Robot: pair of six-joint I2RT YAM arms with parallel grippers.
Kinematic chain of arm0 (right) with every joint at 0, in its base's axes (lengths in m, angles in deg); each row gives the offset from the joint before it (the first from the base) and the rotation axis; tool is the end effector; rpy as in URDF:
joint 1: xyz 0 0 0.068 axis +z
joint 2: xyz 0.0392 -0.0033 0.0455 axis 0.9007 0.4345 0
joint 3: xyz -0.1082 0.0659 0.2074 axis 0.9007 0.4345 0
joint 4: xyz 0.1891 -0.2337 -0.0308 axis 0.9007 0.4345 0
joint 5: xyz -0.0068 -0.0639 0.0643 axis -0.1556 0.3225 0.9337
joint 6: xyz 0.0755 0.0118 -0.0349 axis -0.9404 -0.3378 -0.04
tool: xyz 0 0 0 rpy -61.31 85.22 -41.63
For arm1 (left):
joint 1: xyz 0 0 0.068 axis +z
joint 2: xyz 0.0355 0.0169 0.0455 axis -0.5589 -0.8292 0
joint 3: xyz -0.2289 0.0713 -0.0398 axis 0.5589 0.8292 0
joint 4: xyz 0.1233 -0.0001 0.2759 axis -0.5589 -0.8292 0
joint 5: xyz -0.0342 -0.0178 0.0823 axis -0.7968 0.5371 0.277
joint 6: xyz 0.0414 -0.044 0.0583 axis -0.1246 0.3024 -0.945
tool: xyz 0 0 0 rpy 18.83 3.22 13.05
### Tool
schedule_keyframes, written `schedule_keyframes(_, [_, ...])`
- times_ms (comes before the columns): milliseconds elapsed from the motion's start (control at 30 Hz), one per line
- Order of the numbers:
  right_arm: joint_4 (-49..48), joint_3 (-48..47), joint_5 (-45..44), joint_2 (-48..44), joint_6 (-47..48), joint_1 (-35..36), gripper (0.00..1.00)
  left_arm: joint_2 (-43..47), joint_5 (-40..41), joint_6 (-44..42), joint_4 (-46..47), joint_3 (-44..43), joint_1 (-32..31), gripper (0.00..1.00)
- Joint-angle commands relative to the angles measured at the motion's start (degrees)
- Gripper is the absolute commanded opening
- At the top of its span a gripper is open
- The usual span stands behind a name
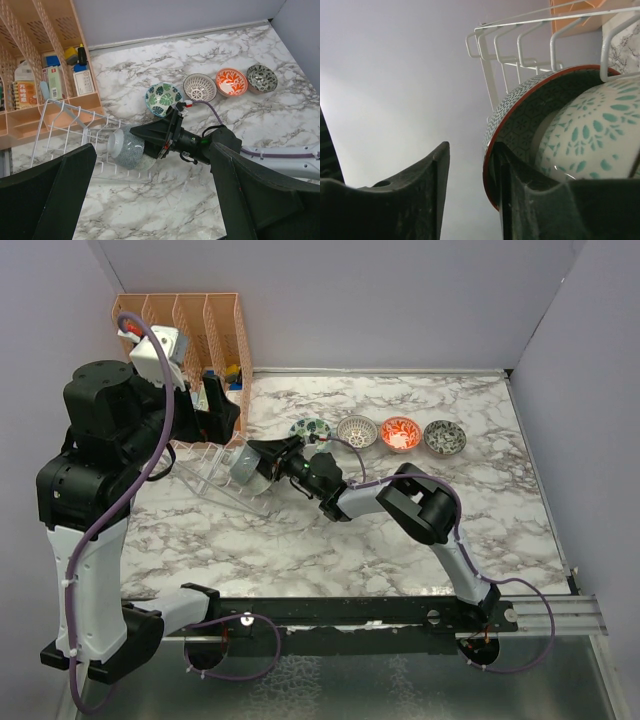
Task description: Load the bowls into the dish rack
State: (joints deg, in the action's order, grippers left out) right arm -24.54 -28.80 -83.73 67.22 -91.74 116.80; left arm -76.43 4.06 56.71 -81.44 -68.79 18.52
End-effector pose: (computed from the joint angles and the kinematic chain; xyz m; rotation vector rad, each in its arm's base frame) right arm 0.3204 0.4180 0.1041 0.9059 1.7030 2.1538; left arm 0.1978 -0.0632 0.5488 0.1873 1.8427 -0.3975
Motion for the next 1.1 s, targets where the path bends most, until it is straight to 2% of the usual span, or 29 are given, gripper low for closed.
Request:
schedule_keyframes(0, [2.63, -0.03, 2.68, -2.95, -0.67, 0.71, 0.43, -0.10, 1.53, -1.04, -0.03, -0.66, -0.40, 0.99])
schedule_keyframes(267, [11.30, 1.49, 5.12, -6.92, -0.41, 0.71, 0.52, -0.19, 3.09, -1.44, -0.14, -0.95, -0.97, 0.99])
schedule_keyframes(1067, [19.00, 3.58, 6.76, -11.69, 0.73, 0.60, 0.53, 0.33, 4.79, -1.89, -0.29, -0.69, -2.48, 0.99])
